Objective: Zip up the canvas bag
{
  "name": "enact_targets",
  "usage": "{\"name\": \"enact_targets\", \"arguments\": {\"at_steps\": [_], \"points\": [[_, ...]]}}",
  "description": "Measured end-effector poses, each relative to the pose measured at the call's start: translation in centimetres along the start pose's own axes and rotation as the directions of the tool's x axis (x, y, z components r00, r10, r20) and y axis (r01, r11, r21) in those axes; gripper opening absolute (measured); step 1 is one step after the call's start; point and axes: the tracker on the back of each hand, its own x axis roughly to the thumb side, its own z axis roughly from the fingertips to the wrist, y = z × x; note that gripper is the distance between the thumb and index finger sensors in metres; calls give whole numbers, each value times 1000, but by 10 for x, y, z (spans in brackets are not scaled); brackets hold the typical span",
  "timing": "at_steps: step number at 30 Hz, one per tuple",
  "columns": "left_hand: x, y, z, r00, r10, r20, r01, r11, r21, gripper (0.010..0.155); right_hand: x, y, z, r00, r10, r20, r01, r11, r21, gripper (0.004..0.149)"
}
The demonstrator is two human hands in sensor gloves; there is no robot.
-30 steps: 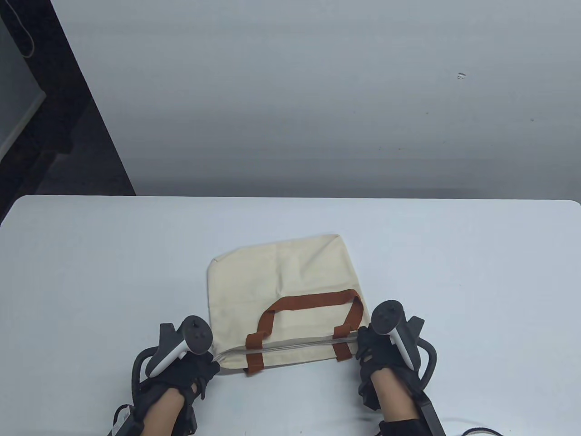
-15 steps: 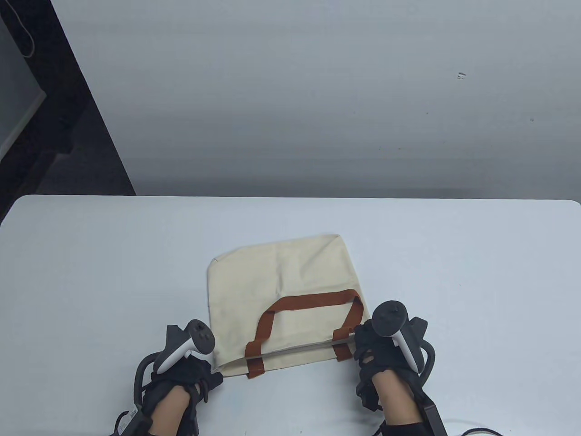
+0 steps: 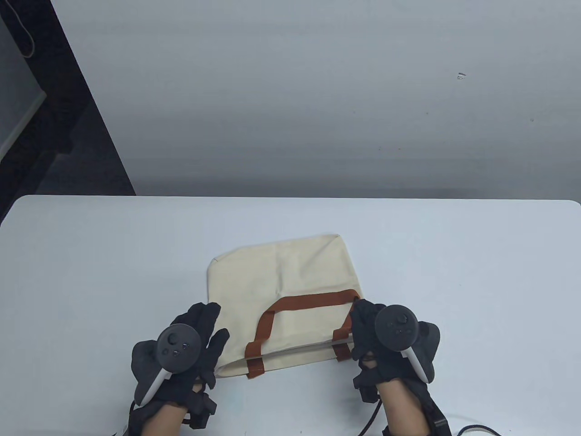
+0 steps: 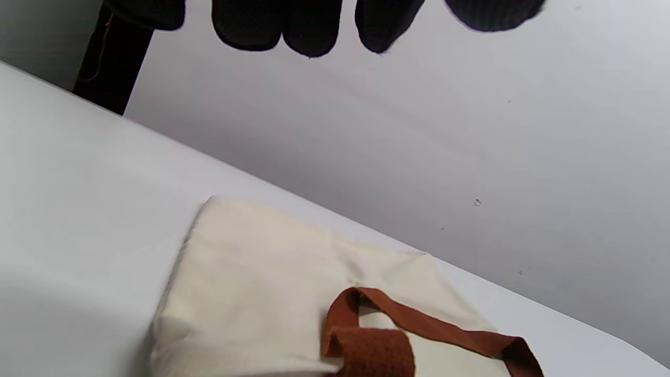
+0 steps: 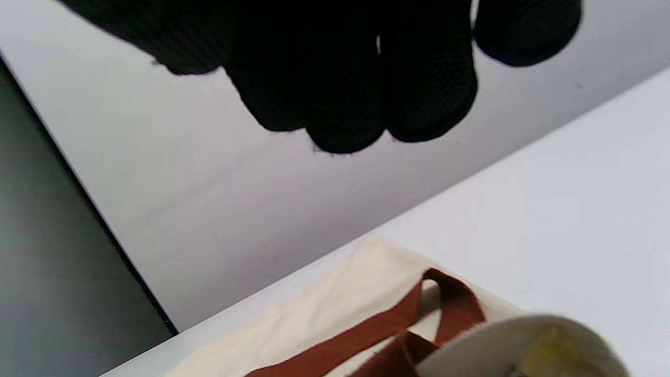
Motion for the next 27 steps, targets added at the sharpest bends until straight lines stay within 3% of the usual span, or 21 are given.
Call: {"name": "enact_targets", "arguments": {"at_steps": [2, 7, 14, 17, 27], "points": [[14, -2, 5, 998, -57, 37, 56, 998, 35, 67, 14, 1, 5, 995, 52, 80, -50, 999, -21, 47], [30, -17, 8, 985, -145, 94, 145, 989, 3, 72, 33, 17, 11, 971, 169, 171, -169, 986, -16, 54], [36, -42, 5, 958, -255, 130, 266, 961, -74, 82, 27, 54, 6, 945, 277, 174, -306, 937, 167, 69], [32, -52, 2, 950, -287, 119, 304, 938, -166, 89, 21, 68, 4, 933, 316, 170, -352, 899, 259, 75], [15, -61, -8, 955, -287, 80, 297, 929, -218, 91, 14, 75, 0, 938, 315, 143, -345, 884, 316, 79]]}}
